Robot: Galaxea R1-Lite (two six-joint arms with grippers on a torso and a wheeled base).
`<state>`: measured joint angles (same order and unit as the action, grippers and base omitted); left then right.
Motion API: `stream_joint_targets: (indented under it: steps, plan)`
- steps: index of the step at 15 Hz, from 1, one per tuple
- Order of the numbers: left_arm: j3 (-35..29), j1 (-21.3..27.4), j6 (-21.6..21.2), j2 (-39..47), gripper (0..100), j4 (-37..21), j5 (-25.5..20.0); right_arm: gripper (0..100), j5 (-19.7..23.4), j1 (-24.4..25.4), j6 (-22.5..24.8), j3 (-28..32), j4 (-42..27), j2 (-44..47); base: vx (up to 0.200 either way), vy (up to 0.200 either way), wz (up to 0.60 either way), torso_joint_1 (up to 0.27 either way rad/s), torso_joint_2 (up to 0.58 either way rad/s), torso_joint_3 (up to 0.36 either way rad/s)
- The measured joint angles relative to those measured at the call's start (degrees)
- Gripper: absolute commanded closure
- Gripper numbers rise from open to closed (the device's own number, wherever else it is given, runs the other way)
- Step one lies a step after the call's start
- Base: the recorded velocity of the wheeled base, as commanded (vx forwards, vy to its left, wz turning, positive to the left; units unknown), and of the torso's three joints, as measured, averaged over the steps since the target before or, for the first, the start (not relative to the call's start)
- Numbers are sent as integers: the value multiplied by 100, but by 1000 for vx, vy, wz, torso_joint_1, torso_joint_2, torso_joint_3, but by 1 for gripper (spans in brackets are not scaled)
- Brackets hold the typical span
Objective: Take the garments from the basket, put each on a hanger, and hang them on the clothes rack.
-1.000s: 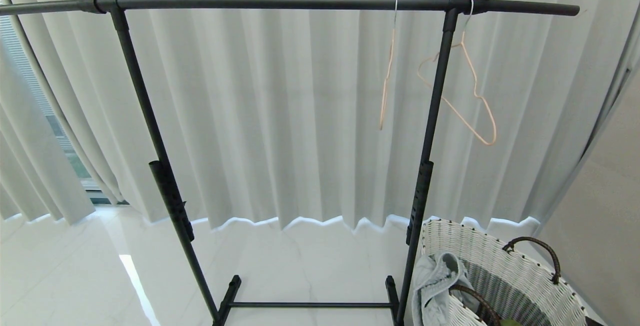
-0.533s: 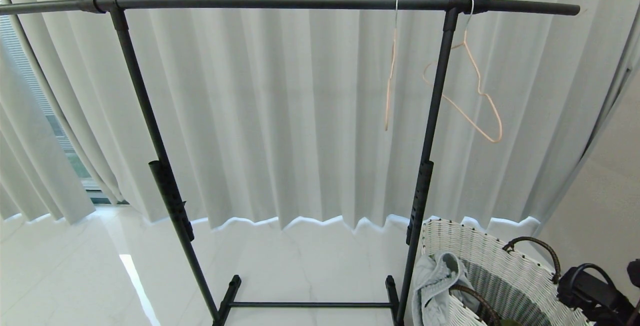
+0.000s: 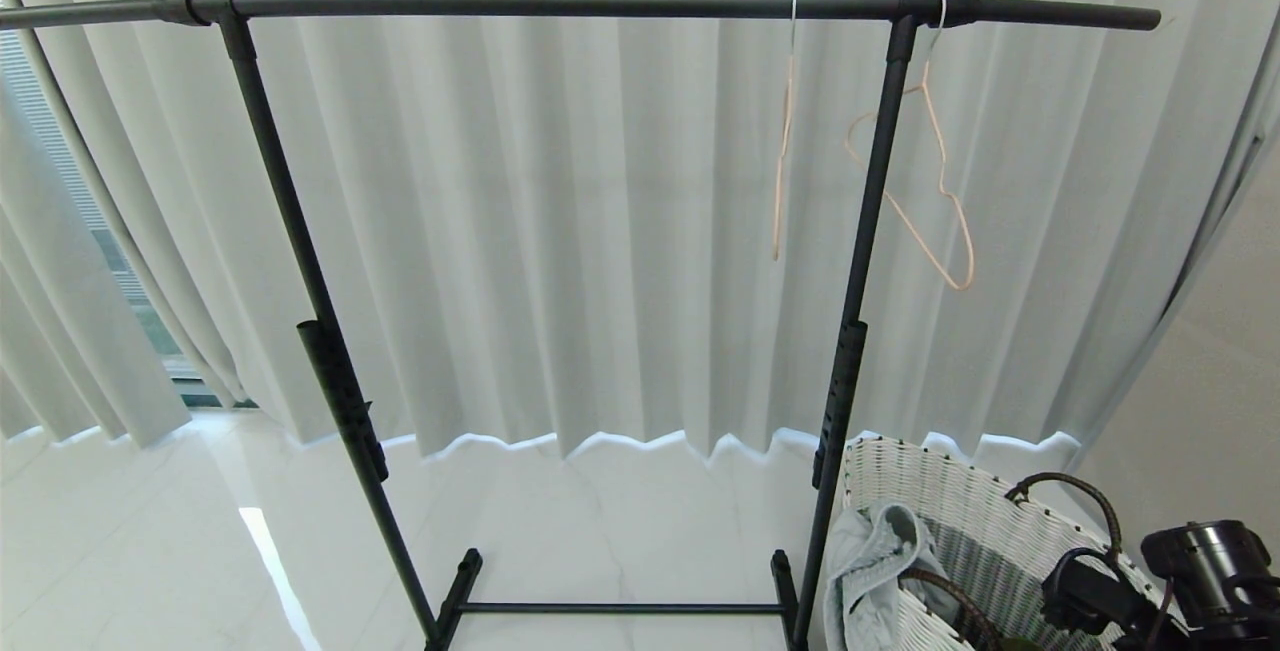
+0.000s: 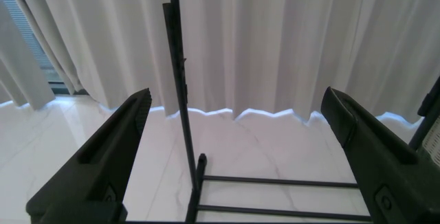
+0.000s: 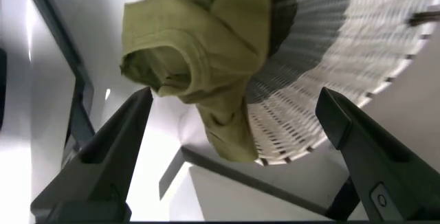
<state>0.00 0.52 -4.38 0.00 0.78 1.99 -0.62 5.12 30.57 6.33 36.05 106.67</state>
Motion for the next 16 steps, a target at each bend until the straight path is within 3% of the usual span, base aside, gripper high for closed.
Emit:
stream_joint_targets:
  steps: [8, 12, 13, 16]
  plan:
    - [0, 0, -2, 0, 0, 0, 0, 0, -662, -50, -9, 382, 845, 1039, 0, 0, 0, 0, 0, 0]
    - [0, 0, 0, 0, 0, -2, 0, 0, -674, -59, -17, 382, 853, 1218, 0, 0, 0, 0, 0, 0]
    - [0, 0, -2, 0, 0, -2, 0, 100, -674, -61, -41, 386, 851, 1241, 0, 0, 0, 0, 0, 0]
    - [0, 0, 0, 0, 0, -2, 0, 100, -684, -59, -80, 343, 857, 1241, 0, 0, 0, 0, 0, 0]
